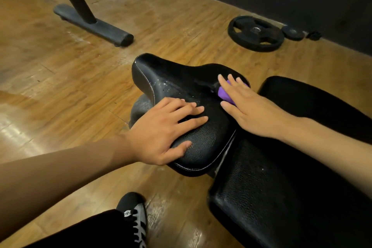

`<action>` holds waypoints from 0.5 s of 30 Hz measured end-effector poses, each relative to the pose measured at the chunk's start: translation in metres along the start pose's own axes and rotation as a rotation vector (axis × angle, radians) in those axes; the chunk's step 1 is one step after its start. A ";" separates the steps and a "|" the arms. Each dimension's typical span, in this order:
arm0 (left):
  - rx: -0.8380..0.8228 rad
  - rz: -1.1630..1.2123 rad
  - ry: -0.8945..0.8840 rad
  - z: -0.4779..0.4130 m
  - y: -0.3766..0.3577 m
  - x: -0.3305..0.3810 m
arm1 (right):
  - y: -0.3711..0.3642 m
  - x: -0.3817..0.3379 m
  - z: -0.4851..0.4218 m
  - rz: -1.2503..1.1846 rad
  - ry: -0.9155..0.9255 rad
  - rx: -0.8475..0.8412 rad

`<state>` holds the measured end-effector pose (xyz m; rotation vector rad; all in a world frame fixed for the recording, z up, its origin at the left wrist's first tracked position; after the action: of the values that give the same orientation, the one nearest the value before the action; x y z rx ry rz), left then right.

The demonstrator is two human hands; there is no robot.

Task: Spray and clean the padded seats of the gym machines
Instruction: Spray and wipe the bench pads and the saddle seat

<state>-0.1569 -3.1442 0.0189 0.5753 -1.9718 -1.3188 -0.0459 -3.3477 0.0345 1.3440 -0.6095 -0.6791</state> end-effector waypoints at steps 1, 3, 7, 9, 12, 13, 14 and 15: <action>0.009 0.004 -0.004 0.000 0.000 0.000 | 0.000 -0.002 -0.010 0.000 0.011 0.016; 0.023 0.013 -0.010 -0.001 0.000 0.000 | 0.002 -0.005 -0.038 0.028 0.031 0.049; 0.036 0.032 -0.010 -0.001 -0.001 0.000 | 0.014 -0.021 -0.101 -0.037 0.050 0.065; 0.034 0.033 -0.009 -0.001 -0.001 -0.001 | 0.022 -0.031 -0.129 -0.057 0.039 0.038; 0.027 0.030 -0.010 -0.001 0.000 -0.002 | 0.032 -0.046 -0.162 -0.023 0.061 -0.037; 0.023 0.029 -0.010 -0.001 0.000 -0.001 | 0.034 -0.050 -0.170 -0.038 0.066 -0.061; 0.014 0.028 -0.008 -0.001 0.000 -0.001 | 0.035 -0.052 -0.176 -0.054 0.065 -0.078; 0.006 0.028 -0.006 -0.001 0.001 0.000 | 0.036 -0.053 -0.179 -0.059 0.063 -0.082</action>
<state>-0.1564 -3.1441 0.0196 0.5449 -1.9820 -1.2995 0.0541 -3.1868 0.0461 1.3059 -0.4879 -0.6995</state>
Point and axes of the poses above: each hand's wrist, its own z-axis away from the middle knuckle, its own y-axis out of the back of the hand, x = y × z, the point moved 4 cm from there along -z, towards the middle knuckle, and after that the axes turned 13 degrees about z, right-handed, at the moved point
